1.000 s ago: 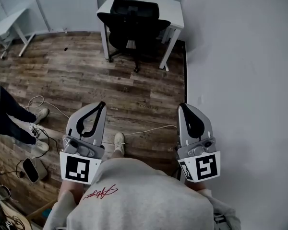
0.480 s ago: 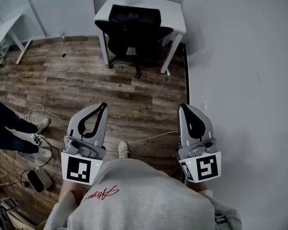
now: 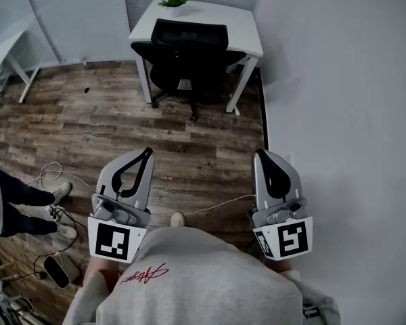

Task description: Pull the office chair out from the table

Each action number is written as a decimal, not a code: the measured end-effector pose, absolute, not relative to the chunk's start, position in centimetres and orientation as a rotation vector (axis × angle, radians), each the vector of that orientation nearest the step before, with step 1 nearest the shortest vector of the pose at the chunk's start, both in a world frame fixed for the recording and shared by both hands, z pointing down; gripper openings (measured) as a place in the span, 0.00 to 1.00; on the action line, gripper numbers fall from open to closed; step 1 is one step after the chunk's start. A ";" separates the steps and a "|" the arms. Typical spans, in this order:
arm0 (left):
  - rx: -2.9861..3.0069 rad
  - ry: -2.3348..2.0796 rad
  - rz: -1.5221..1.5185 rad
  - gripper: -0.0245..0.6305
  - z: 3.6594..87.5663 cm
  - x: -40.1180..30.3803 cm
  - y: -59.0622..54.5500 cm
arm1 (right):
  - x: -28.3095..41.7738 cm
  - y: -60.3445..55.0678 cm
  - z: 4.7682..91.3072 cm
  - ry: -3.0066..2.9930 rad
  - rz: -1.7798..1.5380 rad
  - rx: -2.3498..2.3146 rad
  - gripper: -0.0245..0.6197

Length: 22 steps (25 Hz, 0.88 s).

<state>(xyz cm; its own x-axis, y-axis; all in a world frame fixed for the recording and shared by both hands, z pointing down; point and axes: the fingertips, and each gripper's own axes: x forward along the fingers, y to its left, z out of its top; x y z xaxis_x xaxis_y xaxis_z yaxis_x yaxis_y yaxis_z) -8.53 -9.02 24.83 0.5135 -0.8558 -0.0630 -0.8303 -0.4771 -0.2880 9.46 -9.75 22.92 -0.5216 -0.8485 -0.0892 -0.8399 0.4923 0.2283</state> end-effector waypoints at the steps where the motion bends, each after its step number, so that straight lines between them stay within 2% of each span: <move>1: -2.479 1.414 -0.122 0.03 24.8 -8.8 -9.5 | 9.2 -10.2 22.9 -2.681 -0.381 1.525 0.04; 22: -2.516 1.385 -0.133 0.03 25.7 -10.1 -13.4 | 7.6 -14.0 23.3 -2.667 -0.377 1.530 0.04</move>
